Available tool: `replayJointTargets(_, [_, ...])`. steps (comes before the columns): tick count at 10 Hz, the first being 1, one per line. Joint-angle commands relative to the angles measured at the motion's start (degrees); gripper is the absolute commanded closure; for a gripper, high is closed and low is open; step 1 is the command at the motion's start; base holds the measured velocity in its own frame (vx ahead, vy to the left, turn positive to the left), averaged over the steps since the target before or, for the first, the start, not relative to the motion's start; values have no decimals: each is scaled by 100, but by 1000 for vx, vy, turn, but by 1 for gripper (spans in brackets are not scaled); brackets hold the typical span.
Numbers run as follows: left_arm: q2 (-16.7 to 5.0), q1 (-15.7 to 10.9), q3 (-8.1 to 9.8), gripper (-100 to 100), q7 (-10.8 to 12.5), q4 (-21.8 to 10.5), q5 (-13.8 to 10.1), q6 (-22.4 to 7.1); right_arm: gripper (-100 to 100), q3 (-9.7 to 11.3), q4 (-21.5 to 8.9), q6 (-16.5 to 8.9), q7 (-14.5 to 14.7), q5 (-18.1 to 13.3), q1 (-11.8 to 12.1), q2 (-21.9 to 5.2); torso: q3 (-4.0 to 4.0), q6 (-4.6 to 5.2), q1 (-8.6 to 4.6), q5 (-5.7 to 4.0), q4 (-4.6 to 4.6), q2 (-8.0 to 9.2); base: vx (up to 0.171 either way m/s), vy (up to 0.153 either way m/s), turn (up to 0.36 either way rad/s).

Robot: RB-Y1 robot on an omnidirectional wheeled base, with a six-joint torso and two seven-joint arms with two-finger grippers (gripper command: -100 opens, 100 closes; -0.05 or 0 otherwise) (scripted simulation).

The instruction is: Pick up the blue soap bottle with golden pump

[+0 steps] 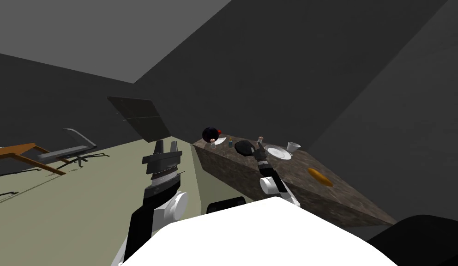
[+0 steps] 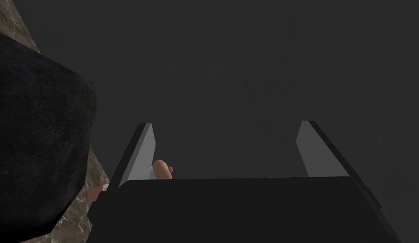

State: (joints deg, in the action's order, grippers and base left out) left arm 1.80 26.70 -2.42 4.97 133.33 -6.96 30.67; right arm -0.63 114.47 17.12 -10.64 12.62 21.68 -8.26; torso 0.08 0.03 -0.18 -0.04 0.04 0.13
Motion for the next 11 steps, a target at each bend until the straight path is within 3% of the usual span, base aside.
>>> replayJointTargets(1, [0, 0, 0, 0, 0, 0, 0, 0, -100, -44, -286, -32, -225, 237, -160, -33, 0, 0, 0, 0, 0, 0, -28, -20, 128])
replayJointTargets(4, [0, -1, 0, 0, 0, 0, 0, 0, -100, -128, -902, -156, -731, 763, -533, -62, 0, -5, -3, 0, 0, 1, -50, -45, 252])
replayJointTargets(7, [0, 0, 0, 0, 0, 0, 0, 0, -100, -156, -1204, -191, -988, 1033, -670, -71, -5, -3, -4, -1, -2, -8, -26, -39, 122])
replayJointTargets(11, [0, 1, 0, 0, 0, 0, 0, 0, -100, -236, -1948, -270, -1594, 1631, -1121, -112, -5, 2, -5, -1, -2, -9, -29, -43, 204])
